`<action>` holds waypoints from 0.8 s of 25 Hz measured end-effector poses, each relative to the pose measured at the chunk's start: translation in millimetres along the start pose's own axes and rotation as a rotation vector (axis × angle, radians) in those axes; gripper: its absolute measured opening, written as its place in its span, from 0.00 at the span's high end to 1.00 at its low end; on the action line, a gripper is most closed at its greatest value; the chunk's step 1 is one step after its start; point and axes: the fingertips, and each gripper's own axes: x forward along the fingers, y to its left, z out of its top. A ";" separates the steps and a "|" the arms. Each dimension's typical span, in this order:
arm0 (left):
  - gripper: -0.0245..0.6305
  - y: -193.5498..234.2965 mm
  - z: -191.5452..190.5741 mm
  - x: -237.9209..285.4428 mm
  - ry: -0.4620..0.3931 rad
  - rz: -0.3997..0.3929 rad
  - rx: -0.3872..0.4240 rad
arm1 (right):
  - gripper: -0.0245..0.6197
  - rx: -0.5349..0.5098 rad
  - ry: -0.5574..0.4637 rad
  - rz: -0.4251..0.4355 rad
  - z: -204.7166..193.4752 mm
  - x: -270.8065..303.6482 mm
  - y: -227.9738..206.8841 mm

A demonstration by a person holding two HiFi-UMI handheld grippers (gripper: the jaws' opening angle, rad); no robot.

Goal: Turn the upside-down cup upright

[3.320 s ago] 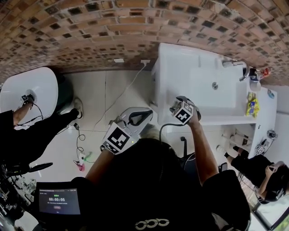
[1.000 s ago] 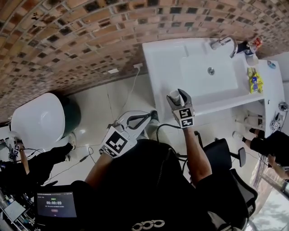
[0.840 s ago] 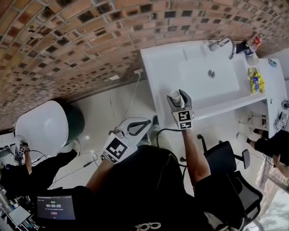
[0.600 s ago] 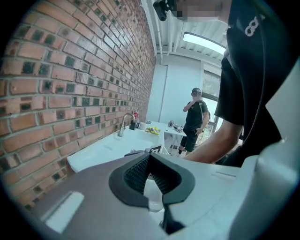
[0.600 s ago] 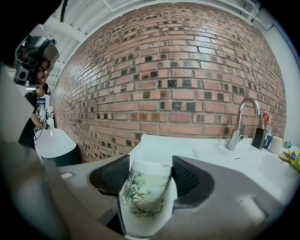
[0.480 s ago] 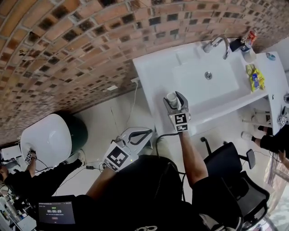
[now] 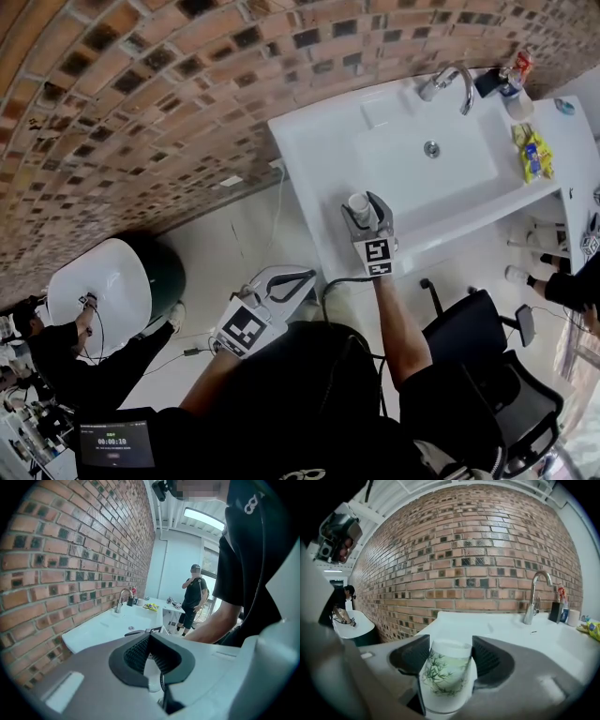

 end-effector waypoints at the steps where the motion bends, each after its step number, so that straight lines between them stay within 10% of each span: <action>1: 0.94 -0.9 -0.1 0.9 -0.001 -0.001 0.003 | 0.54 0.002 -0.001 -0.004 -1.3 -2.1 -0.1; 20: 0.94 -23.5 7.6 -2.2 -0.035 -0.016 0.016 | 0.48 -0.004 0.118 0.018 -24.7 -19.4 7.8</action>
